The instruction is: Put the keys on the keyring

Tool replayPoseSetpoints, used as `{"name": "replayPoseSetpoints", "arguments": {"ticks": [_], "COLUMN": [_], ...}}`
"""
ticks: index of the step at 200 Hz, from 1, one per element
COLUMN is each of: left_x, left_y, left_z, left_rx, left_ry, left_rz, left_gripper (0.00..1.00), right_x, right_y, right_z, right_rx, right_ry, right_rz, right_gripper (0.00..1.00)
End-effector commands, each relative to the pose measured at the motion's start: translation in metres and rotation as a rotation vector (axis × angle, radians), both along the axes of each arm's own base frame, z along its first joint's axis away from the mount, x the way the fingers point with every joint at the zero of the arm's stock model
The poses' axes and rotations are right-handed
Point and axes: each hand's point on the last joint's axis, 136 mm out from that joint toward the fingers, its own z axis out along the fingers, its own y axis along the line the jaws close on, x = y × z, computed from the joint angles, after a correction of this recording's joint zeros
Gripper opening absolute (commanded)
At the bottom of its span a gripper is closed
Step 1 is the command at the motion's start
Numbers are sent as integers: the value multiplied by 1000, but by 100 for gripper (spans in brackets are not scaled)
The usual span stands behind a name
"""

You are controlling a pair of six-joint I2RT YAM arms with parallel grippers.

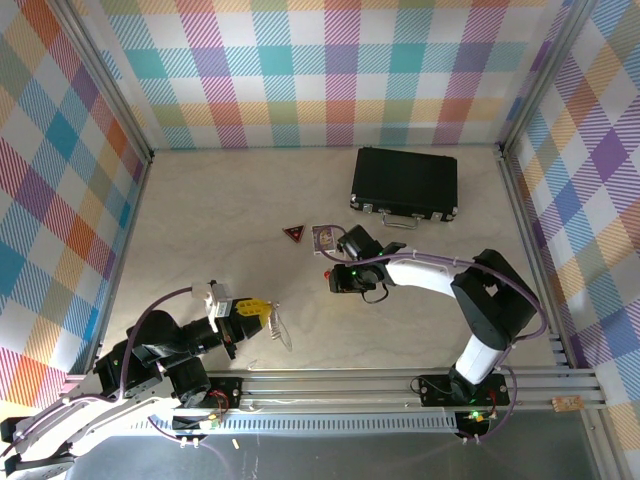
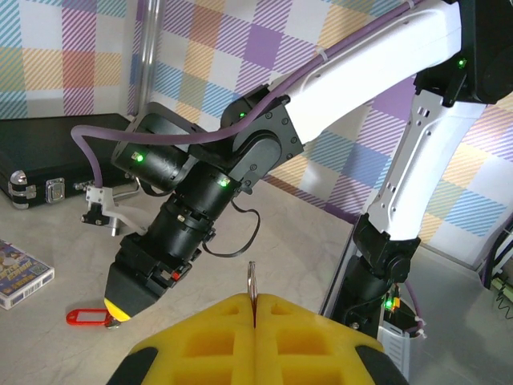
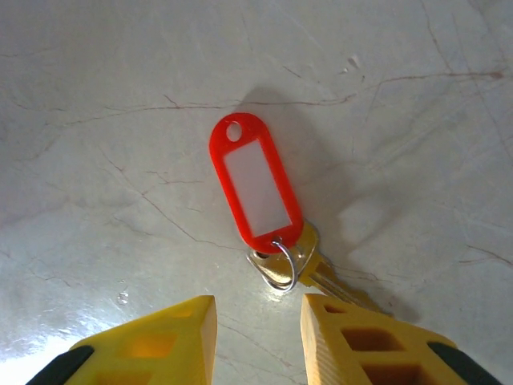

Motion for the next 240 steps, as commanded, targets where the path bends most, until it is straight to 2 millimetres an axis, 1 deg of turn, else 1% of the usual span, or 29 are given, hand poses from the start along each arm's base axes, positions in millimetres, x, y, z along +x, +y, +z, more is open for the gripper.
{"name": "replayPoseSetpoints", "arguments": {"ticks": [1,39,80,118,240], "left_x": [-1,0,-1,-1,0], "left_y": [-2,-2,-2,-2,-3], "left_z": [11,11,10,9,8], "left_rx": [-38,-39,-37,-37,-33], "left_ry": [-29,-28,-27,-25,-22], "left_rz": [-10,-9,-11,-11,-8], "left_gripper": [0,0,0,0,0], "right_x": [1,3,5,8,14], "right_y": [-1,-3,0,3,4], "right_z": [-7,-13,-14,-11,3], "right_rx": [-7,-18,-11,1,9], "right_ry": [8,14,16,6,-36], "right_rz": [0,-2,5,8,-7], "right_gripper": [34,34,32,29,29]}}
